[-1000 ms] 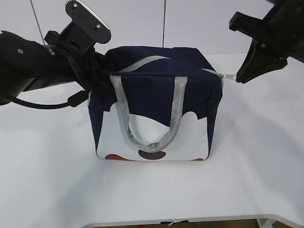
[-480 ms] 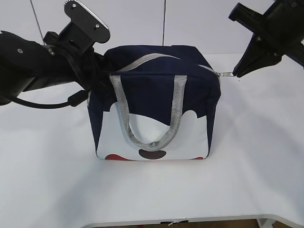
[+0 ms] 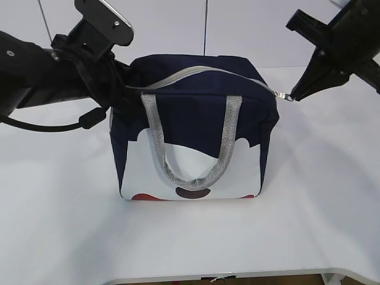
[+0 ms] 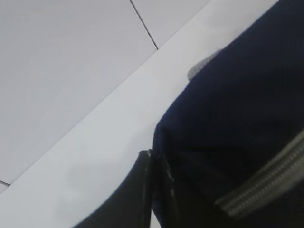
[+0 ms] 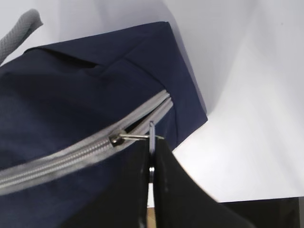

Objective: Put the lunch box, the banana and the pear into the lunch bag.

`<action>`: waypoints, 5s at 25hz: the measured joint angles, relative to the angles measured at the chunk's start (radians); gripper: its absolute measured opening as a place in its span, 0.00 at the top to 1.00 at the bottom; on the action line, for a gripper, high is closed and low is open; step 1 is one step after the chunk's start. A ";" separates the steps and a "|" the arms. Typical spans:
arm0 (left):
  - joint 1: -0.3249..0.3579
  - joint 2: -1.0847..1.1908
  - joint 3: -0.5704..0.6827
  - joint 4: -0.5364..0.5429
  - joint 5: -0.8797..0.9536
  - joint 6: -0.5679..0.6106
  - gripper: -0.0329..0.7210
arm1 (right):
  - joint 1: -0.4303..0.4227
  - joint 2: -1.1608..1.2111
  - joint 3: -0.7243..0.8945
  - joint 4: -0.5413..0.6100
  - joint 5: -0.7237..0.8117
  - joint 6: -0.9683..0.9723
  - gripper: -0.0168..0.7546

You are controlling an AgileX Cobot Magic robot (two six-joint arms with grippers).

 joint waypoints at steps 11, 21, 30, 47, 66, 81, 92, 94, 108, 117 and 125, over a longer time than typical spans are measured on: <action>0.000 -0.006 0.000 0.000 0.028 0.000 0.98 | -0.066 0.048 -0.006 0.018 0.033 -0.037 0.96; 0.000 -0.006 0.000 0.000 0.029 0.000 0.98 | -0.066 0.133 -0.009 0.019 0.030 -0.131 0.96; 0.000 -0.006 0.000 -0.020 0.027 0.000 0.98 | -0.066 0.252 -0.009 0.025 -0.004 -0.253 0.96; 0.000 -0.006 0.000 -0.024 0.023 0.000 0.98 | -0.070 0.283 -0.095 0.093 0.038 -0.550 0.65; 0.000 -0.006 0.000 -0.024 0.021 0.000 0.98 | -0.070 0.151 -0.147 0.023 0.066 -1.314 0.38; 0.000 -0.027 0.002 0.181 0.041 0.000 0.98 | -0.070 0.145 -0.168 0.017 0.066 -1.687 0.38; 0.000 -0.086 0.004 0.189 0.193 0.000 0.75 | -0.070 0.145 -0.188 0.017 0.068 -1.691 0.38; 0.000 -0.104 0.004 0.191 0.229 0.000 0.66 | -0.070 0.145 -0.188 0.017 0.068 -1.691 0.38; 0.007 -0.294 0.008 0.454 0.517 0.000 0.54 | -0.070 0.105 -0.188 0.028 0.071 -1.693 0.38; 0.007 -0.441 0.008 0.726 0.709 0.000 0.54 | -0.070 -0.007 -0.188 0.078 0.076 -1.693 0.38; 0.007 -0.581 0.008 0.847 0.824 0.000 0.54 | -0.070 -0.108 -0.188 0.080 0.082 -1.671 0.38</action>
